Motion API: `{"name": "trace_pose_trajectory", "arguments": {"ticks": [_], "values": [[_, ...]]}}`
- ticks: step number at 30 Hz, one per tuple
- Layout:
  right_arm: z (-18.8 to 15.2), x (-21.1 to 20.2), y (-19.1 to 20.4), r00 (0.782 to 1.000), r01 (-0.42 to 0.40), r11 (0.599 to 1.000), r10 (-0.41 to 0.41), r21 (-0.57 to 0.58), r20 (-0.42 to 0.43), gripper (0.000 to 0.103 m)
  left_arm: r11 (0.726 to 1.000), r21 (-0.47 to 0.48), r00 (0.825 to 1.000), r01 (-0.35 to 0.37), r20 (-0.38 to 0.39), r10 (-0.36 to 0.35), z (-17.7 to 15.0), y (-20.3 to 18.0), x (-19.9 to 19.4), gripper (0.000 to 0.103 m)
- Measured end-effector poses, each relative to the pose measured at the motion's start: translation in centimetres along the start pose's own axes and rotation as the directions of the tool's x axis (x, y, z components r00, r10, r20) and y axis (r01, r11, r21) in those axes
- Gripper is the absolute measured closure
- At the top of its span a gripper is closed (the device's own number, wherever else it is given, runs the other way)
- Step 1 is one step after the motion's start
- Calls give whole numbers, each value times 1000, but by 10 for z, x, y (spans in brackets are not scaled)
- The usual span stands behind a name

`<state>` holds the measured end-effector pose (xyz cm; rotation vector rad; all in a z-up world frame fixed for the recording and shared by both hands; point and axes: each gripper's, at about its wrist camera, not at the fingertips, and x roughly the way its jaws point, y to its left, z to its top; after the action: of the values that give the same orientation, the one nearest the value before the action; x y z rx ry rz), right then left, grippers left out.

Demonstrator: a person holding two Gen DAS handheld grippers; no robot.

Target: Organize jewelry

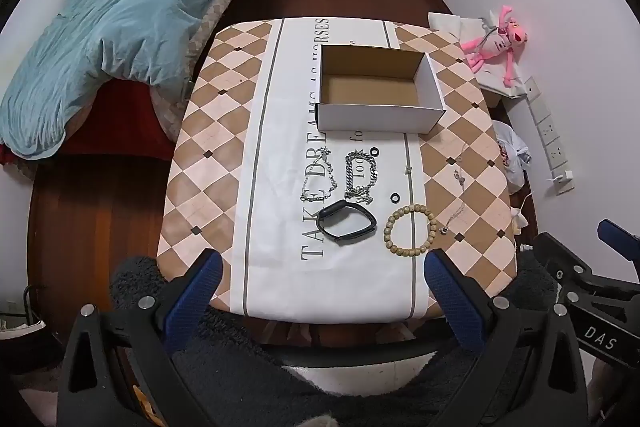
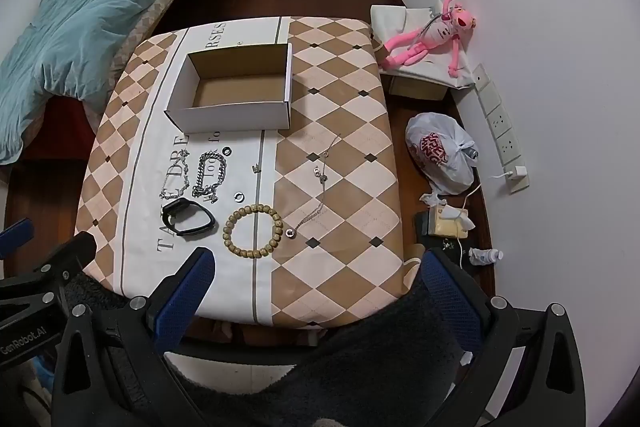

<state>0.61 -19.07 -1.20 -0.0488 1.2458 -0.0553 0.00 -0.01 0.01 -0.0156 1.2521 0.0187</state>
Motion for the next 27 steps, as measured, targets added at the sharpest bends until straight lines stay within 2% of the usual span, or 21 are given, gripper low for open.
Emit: {"name": "trace_pose_trajectory", "arguments": {"ticks": [27], "values": [[2,-7,0,1000,-3,1000,3,1,16,0,1000,-1,1000,5,17,-5,2,5,-9,0]]}}
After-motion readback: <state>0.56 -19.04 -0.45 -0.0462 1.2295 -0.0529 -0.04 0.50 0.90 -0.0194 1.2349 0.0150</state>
